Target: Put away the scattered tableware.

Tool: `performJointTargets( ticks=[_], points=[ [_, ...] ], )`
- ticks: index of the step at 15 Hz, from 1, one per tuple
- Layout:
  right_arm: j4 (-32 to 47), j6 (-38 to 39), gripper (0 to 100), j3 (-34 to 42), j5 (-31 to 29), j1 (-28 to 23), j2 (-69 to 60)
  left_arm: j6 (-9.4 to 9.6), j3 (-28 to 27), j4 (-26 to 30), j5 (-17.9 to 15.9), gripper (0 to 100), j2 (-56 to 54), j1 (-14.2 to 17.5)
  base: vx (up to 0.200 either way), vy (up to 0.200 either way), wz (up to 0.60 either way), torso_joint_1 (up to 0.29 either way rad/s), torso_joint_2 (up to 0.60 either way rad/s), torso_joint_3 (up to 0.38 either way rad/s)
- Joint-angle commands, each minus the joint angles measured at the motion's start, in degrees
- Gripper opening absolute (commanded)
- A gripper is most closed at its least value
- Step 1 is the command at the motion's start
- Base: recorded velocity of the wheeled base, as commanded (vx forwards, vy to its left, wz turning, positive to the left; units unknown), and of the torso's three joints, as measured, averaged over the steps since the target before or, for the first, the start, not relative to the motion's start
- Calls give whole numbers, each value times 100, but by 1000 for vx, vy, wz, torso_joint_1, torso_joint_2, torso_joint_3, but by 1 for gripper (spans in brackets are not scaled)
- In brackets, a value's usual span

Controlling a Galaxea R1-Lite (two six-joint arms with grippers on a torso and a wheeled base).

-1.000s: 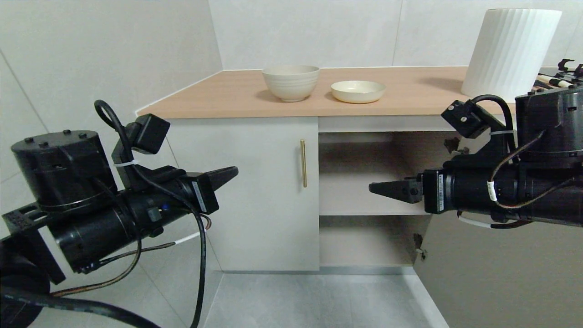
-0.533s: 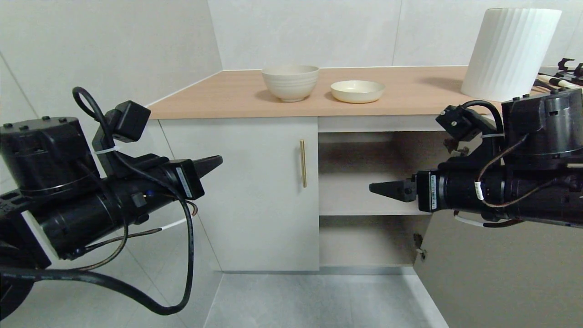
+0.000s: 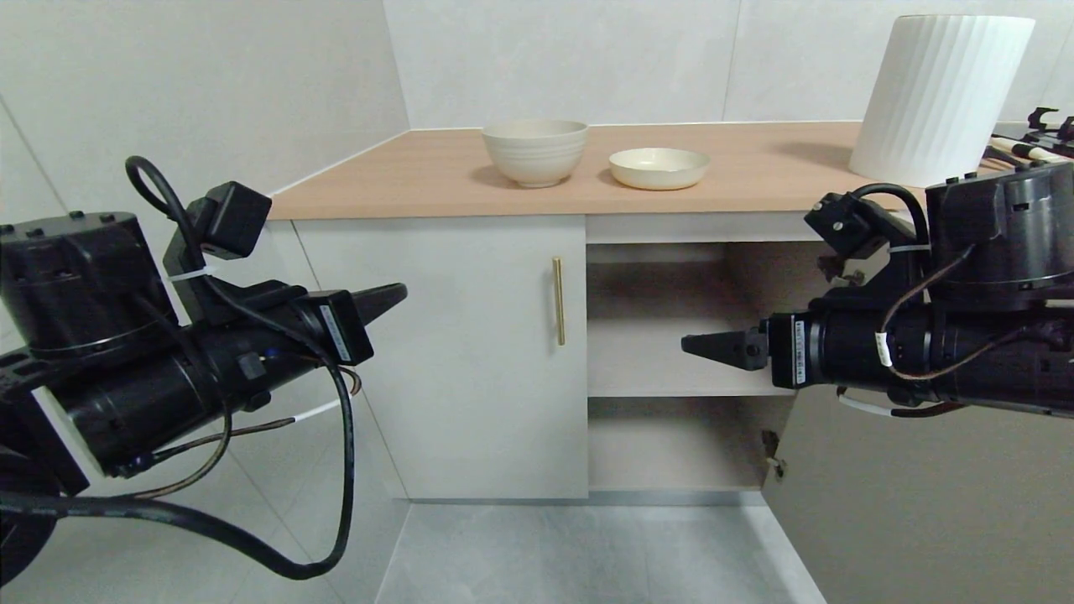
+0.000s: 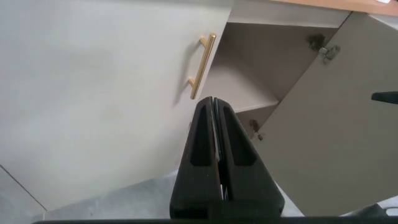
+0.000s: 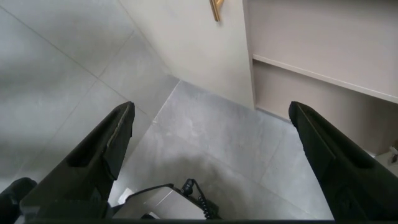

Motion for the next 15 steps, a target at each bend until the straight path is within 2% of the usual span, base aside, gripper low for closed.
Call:
performJointTargets(
  ticks=[1,13,15],
  points=[
    [-1,1,100,16,25,3,-57,-3,-5,5,-5,0,-30,0,0,0,0,0,0,0],
    [-54,1,100,245,122,12,-365,-3,-5,5,-5,0,-66,0,200,0,0,3,4,4],
    [-63,-8,100,315,131,12,-426,-3,21,5,-23,0,-171,0,0,0,0,0,0,0]
  ],
)
